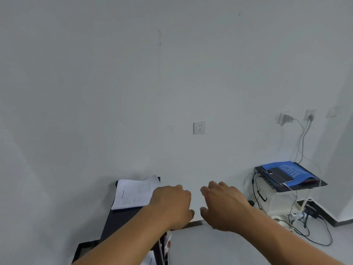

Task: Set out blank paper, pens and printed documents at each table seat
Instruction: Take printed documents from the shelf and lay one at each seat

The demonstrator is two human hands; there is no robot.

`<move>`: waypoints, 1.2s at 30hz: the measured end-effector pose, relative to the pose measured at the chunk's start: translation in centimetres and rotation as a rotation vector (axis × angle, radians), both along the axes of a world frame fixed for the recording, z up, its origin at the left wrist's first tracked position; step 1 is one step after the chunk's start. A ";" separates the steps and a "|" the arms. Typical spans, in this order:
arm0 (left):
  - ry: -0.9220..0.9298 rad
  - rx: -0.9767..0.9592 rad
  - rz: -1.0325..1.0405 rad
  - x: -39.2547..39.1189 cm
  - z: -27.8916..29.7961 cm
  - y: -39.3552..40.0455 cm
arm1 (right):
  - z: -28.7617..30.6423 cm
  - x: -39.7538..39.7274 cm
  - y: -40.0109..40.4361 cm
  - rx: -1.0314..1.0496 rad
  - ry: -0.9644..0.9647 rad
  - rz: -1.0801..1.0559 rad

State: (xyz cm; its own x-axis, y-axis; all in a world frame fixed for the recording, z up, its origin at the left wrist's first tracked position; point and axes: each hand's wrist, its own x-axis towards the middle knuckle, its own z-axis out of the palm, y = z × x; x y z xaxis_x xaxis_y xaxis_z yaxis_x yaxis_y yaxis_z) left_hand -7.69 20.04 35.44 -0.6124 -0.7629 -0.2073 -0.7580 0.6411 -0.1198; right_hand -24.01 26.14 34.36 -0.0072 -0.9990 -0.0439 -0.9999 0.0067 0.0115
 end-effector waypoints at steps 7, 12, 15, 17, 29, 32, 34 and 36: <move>-0.008 0.063 0.210 -6.1 -1.1 -8.4 | -1.1 -9.1 -11.0 0.052 -0.022 0.136; 0.007 0.084 0.357 -7.3 -1.9 -13.0 | -1.6 -10.6 -18.6 0.076 -0.012 0.301; 0.015 0.100 0.437 -6.9 -2.7 -15.2 | -2.5 -9.7 -22.4 0.093 -0.032 0.397; 0.014 0.130 0.487 -6.4 -3.8 -17.1 | -3.4 -8.9 -25.5 0.104 -0.048 0.450; 0.037 0.266 0.695 -3.2 -10.3 -31.5 | -7.7 -4.5 -43.1 0.261 0.016 0.619; 0.060 0.279 0.752 -2.1 -11.2 -34.1 | -8.4 -3.1 -46.8 0.298 0.022 0.668; 0.069 0.292 0.792 -1.2 -11.4 -35.6 | -8.9 -1.8 -49.1 0.321 0.039 0.710; 0.072 0.306 0.841 -0.4 -11.8 -37.1 | -9.6 -0.5 -51.2 0.344 0.054 0.767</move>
